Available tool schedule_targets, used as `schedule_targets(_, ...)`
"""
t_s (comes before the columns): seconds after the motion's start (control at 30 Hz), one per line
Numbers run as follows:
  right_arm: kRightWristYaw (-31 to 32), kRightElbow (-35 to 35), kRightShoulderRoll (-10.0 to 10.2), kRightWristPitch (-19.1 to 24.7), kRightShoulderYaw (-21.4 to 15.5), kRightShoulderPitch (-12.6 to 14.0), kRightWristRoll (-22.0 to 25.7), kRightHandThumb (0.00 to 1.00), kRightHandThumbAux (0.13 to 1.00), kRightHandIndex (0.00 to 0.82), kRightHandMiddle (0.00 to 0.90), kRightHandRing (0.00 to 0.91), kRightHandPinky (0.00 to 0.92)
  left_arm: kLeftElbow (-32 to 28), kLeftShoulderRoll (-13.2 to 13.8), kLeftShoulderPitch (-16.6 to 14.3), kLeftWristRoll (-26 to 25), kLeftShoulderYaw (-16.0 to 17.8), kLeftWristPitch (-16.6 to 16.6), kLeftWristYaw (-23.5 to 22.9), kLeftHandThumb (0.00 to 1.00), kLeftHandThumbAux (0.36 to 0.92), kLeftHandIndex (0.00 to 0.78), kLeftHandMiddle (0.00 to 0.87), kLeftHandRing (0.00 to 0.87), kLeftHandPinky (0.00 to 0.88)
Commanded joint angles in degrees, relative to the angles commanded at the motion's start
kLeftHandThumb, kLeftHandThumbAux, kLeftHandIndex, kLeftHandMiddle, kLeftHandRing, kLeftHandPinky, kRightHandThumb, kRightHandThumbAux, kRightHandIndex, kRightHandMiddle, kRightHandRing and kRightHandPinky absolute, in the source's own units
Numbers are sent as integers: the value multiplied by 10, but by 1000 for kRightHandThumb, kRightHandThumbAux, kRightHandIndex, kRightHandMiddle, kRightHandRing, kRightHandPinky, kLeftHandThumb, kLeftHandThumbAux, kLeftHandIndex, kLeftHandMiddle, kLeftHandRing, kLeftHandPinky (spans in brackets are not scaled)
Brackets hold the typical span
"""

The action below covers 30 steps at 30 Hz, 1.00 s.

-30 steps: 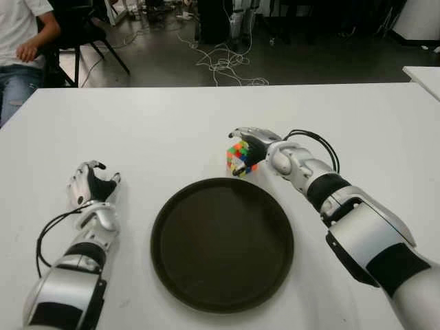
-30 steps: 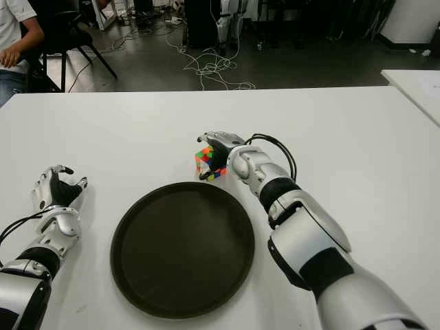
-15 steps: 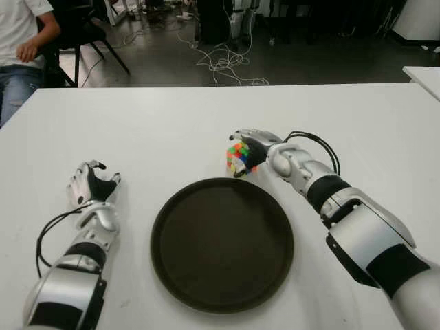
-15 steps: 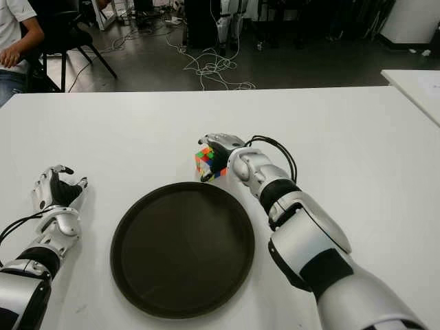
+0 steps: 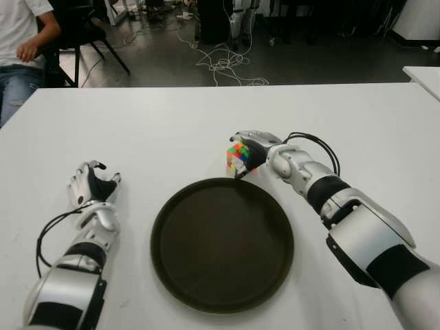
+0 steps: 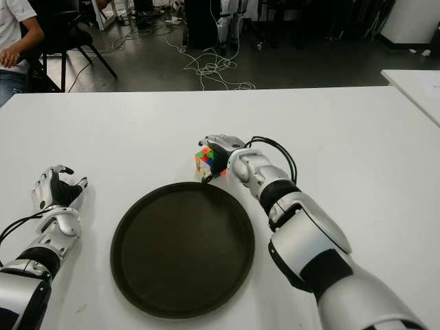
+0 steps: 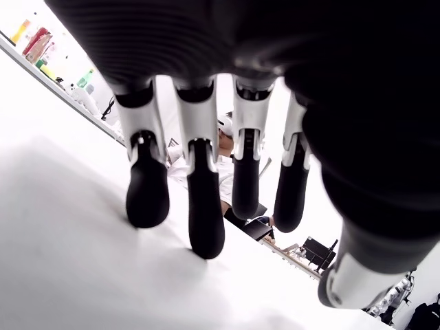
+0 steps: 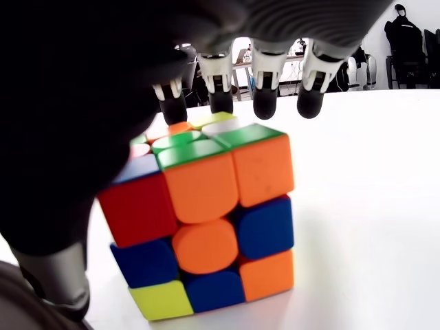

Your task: Pick up the Rubik's Cube and put it in the plate

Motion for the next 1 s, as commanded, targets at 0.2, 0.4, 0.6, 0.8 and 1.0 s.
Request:
schedule_targets(0.2,-2,-1,0,-3,-1,3,1,0,696,0,0,0,0,0,-1,0,-2,2,0,0,699,710,407,299,317,351)
schedule_targets(0.4,-3,-1,0,-2,-2,4,2,0,691,0,0,0,0,0,-1,0,-1,2,-2,1,699,710,407,288,308,348)
schedule_targets(0.6,0,0,1,1,0,3,1,0,691,0,0,0,0,0,0,0,3,-1,-2,4,700,710,408,285,302,331)
schedule_targets(0.8,4,1,2,3,0,3,1,0,698,0,0,0,0,0,0,0,2,-1,-1,4,702,709,409,290,305,336)
schedule_targets(1.0,3,0,2,2,-1,4,2,0,712,0,0,0,0,0,0,-1,1,0,1,3,701,710,407,290,305,336)
